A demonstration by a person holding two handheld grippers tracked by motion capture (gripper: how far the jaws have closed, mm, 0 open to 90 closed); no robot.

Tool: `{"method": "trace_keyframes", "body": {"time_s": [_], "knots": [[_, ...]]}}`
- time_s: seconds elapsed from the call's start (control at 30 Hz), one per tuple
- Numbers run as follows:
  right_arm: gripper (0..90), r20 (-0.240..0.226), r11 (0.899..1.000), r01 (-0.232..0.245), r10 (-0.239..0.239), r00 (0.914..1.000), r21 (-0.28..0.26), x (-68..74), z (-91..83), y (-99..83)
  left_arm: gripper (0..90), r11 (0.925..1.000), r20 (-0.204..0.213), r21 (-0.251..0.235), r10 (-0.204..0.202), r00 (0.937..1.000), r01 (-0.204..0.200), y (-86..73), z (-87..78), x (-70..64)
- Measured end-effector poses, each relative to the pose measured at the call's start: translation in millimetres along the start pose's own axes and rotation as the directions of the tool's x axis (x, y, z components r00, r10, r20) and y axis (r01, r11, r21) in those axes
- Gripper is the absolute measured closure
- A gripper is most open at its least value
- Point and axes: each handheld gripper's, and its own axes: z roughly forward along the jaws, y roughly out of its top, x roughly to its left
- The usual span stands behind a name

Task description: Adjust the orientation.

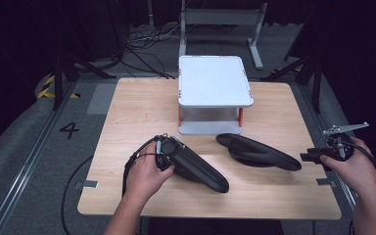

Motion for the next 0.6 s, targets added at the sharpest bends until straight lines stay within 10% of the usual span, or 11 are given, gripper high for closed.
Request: {"method": "trace_keyframes", "body": {"time_s": [0.6], "knots": [[56.6,-0.006,0.999,-0.008,0.008,1.0000,-0.040,-2.6,-6.8,-2.7,82.2,0.9996,-0.015,-0.022,0.016,0.9998,-0.016,44.3,-5.7,-16.5]]}}
